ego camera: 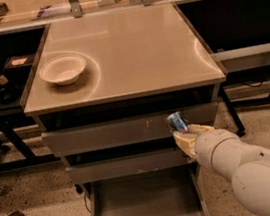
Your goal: Pick redbull can from bottom drawer and place on counter
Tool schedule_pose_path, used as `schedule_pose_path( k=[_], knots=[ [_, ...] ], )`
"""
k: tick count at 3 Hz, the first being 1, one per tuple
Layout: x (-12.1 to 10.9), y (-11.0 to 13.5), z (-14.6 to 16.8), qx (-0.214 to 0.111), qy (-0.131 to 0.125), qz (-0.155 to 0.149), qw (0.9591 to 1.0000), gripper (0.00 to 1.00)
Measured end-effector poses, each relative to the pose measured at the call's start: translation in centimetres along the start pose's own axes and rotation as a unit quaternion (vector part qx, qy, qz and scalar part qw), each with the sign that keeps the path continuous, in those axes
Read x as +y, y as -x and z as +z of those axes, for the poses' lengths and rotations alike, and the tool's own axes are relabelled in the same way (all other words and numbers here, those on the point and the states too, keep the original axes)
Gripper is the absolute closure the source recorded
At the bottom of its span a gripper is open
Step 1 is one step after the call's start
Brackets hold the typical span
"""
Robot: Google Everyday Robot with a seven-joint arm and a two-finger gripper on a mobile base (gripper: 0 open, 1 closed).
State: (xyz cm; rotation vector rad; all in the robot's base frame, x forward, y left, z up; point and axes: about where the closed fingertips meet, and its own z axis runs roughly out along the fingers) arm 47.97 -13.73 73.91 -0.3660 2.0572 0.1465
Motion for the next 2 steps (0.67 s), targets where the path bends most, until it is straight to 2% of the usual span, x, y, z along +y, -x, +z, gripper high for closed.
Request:
schedule_pose_path(
  k=[1,2],
  knots=[
    [-2.2,3.6,-2.2,-0.027,-0.023,-0.014,0.9993,1.00],
    [-4.1,8.3,-4.1,-0.057,-0.044,-0.041,0.9966,1.00]
  ],
)
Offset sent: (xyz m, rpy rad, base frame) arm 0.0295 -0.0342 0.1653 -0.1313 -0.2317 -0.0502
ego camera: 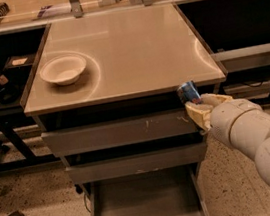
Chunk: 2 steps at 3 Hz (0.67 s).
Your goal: Pick redbull can from bottom drawer and place on counter
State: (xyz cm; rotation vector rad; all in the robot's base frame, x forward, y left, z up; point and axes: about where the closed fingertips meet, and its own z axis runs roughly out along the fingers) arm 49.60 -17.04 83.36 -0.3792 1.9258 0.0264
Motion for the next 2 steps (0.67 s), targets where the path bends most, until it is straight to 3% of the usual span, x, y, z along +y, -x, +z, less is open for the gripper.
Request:
schedule_pose_path(
  k=[1,2],
  knots=[
    [0.0,0.0,0.1,0.001,0.001,0.000,1.0000,1.00],
    [-1.5,2.0,0.9,-0.008,-0.005,0.004,0.9999,1.00]
  ],
)
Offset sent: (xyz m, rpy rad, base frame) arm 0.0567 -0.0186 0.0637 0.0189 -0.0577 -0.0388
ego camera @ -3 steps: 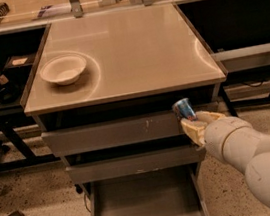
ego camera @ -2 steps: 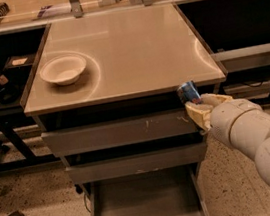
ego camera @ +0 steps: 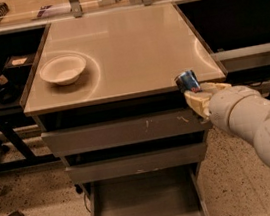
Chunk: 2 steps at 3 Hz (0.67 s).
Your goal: Pick redbull can from bottom drawer and place on counter
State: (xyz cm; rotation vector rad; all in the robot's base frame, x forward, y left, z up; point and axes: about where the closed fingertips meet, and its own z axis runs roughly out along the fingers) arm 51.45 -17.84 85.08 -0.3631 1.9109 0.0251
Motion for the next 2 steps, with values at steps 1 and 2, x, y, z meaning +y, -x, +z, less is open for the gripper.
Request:
schedule_pose_path(
  k=[1,2],
  knots=[
    [-2.00,4.79,4.24,-0.014,0.012,-0.009,0.9998,1.00],
    [-2.07,5.27,4.37,-0.017,0.012,-0.009,0.9997,1.00]
  ],
)
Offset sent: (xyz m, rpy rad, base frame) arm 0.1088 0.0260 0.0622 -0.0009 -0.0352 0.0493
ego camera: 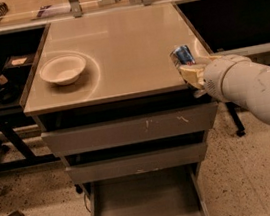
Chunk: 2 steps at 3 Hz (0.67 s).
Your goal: Pick redbull can from bottom drawer and place on counter
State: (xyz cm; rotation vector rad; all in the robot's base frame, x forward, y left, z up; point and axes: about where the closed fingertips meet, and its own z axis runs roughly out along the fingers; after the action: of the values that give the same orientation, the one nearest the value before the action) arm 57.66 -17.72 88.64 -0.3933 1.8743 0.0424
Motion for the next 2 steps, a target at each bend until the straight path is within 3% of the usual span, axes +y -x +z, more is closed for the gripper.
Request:
schedule_pose_path(
  k=[2],
  knots=[
    [-0.1,4.1,4.0,-0.012,0.024,0.002,0.9996,1.00]
  ],
)
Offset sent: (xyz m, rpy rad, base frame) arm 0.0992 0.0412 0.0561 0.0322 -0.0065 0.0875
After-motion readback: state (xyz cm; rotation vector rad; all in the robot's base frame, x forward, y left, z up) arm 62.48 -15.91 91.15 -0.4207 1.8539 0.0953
